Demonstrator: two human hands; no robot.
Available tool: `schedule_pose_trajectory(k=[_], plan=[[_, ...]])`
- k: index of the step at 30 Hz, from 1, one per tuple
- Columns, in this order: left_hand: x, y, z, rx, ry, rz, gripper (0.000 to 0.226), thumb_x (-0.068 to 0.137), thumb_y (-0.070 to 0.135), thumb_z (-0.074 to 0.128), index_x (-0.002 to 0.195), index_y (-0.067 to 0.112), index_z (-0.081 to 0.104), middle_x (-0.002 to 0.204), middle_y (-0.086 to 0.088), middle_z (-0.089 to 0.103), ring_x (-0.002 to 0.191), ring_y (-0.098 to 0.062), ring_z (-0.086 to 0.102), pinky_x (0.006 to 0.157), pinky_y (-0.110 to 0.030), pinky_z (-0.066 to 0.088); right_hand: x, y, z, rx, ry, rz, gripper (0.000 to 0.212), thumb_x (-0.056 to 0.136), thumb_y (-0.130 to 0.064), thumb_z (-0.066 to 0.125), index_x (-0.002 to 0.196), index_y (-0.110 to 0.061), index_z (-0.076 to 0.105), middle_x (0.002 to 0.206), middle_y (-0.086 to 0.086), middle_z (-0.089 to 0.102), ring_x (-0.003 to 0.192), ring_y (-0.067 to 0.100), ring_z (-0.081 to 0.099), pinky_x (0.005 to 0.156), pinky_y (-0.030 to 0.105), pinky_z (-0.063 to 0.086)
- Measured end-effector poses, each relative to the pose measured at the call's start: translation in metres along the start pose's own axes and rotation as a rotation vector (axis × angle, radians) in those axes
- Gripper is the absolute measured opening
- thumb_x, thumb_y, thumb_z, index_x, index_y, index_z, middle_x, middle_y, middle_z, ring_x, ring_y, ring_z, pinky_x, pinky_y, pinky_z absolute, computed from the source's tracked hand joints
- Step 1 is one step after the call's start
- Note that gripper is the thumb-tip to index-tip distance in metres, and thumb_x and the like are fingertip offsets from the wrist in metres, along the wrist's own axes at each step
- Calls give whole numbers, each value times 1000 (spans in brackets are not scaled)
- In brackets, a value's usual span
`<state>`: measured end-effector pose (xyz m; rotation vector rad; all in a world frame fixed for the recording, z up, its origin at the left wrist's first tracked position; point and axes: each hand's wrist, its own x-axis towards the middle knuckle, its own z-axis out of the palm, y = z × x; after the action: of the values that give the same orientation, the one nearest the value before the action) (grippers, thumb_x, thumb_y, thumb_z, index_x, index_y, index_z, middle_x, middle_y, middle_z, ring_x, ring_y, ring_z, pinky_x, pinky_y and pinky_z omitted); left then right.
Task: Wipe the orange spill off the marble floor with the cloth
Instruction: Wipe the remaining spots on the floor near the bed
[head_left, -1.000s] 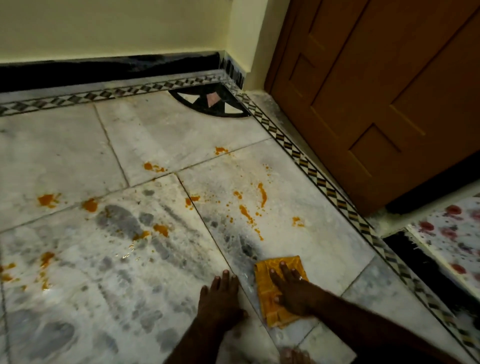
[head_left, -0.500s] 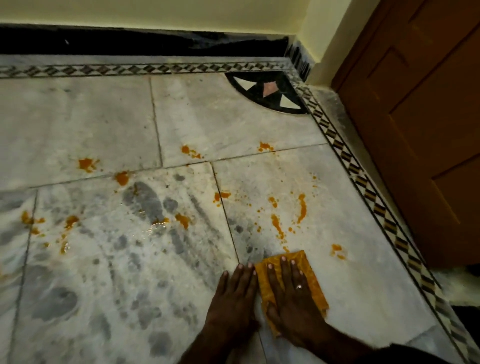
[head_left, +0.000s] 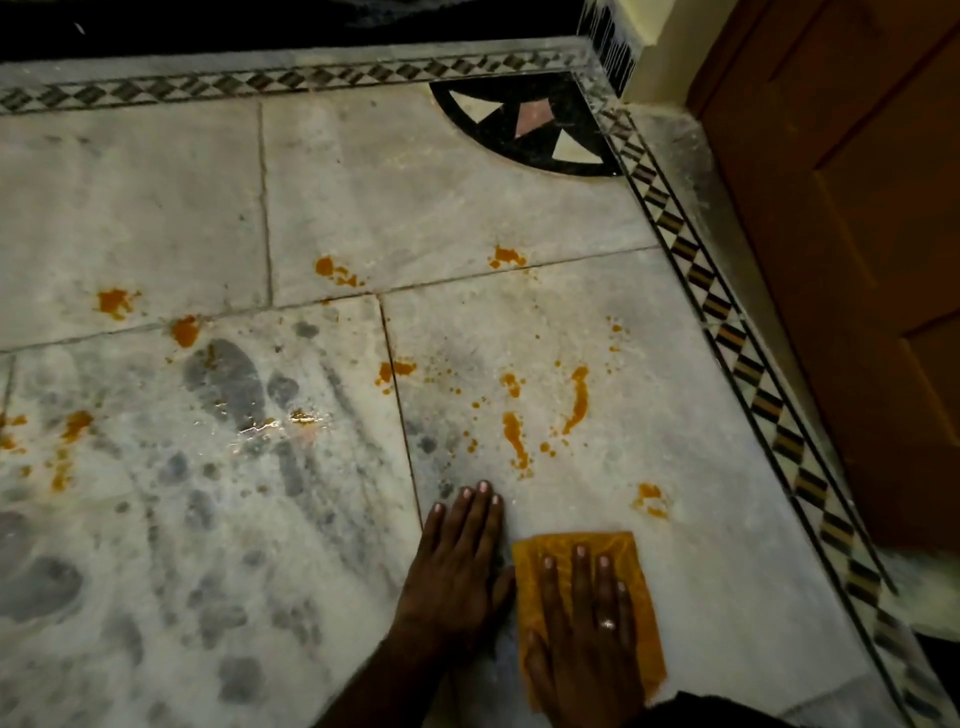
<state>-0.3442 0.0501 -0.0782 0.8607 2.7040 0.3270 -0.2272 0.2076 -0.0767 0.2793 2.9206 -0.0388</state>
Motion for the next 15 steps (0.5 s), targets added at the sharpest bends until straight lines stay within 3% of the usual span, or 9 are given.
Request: schedule_pose_trajectory(k=[4,7,11,15], plan=[[2,-7,8,39,118,34,65,100,47,34,151,8,40,161,-11,32,148,-30,34,116,-49,25,37,3,-11,8,64,-190,70,92,-49,45,156,-22,32,161,22,25,148,47,23,111,66,32],[1,-6,19,61,176,17,65,101,48,36,153,8,36,162,-11,31,149,-28,30,119,-49,26,72,20,-21,2,68,-179,73,94,-53,43,158,-28,22,165,18,18,151,43,15,115,66,22],[2,-7,22,89,212,33,67,102,49,35,154,7,34,163,-11,29,150,-28,28,119,-49,27,77,61,-21,-50,86,-27,71,95,-55,38,159,-29,21,166,15,17,152,41,15,117,66,16],[2,-8,21,101,224,33,67,103,50,32,154,7,33,163,-11,29,150,-27,28,120,-48,26,37,85,-12,-42,106,220,67,96,-51,34,157,-23,30,165,15,21,149,42,24,116,65,21]])
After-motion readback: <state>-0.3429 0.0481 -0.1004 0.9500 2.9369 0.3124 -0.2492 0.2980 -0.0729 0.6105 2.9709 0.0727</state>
